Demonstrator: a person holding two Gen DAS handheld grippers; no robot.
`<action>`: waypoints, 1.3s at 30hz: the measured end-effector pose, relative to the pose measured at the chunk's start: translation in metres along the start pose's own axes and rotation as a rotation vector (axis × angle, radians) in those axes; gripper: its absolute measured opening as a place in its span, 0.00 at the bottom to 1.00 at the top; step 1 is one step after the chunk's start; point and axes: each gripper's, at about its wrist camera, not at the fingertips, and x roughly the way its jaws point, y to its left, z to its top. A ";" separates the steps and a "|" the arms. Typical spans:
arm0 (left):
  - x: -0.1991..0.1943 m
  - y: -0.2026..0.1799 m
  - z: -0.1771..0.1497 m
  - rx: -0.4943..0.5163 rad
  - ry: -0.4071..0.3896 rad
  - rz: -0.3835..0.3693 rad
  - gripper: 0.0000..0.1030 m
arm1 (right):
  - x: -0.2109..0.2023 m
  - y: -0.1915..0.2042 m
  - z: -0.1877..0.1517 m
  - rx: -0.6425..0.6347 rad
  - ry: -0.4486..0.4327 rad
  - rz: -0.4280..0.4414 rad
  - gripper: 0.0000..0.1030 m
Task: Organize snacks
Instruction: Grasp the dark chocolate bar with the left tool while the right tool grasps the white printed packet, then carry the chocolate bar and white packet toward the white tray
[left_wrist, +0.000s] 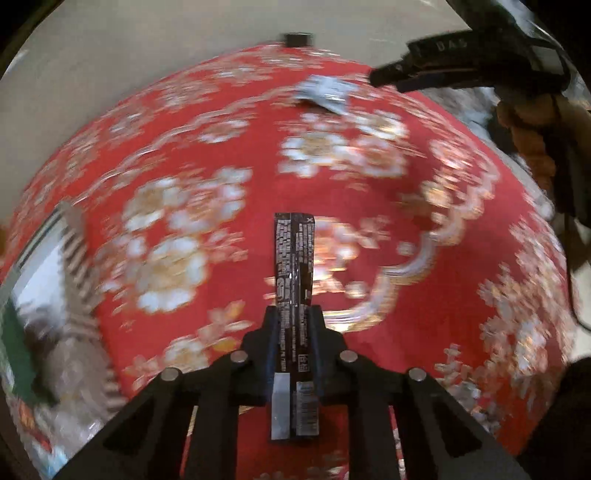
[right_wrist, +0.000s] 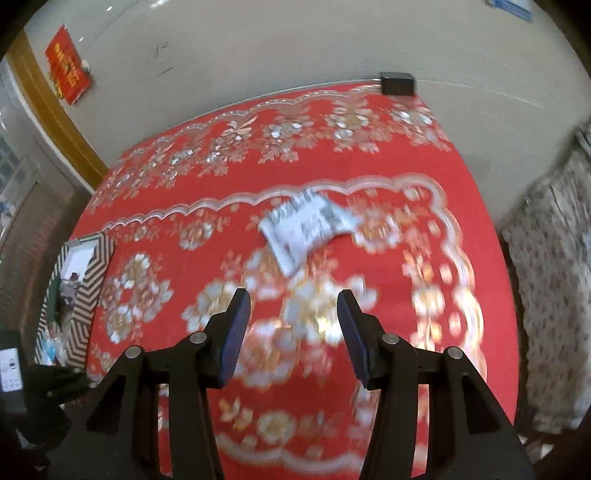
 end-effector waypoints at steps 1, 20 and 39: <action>-0.001 0.006 -0.002 -0.041 -0.002 0.019 0.16 | 0.010 -0.001 0.011 -0.019 0.018 0.006 0.47; -0.001 0.013 -0.006 -0.126 -0.001 0.036 0.22 | 0.104 0.025 0.062 -0.422 0.196 -0.125 0.79; -0.007 0.022 -0.011 -0.273 -0.003 -0.046 0.17 | -0.003 0.028 -0.059 -0.059 0.093 0.080 0.60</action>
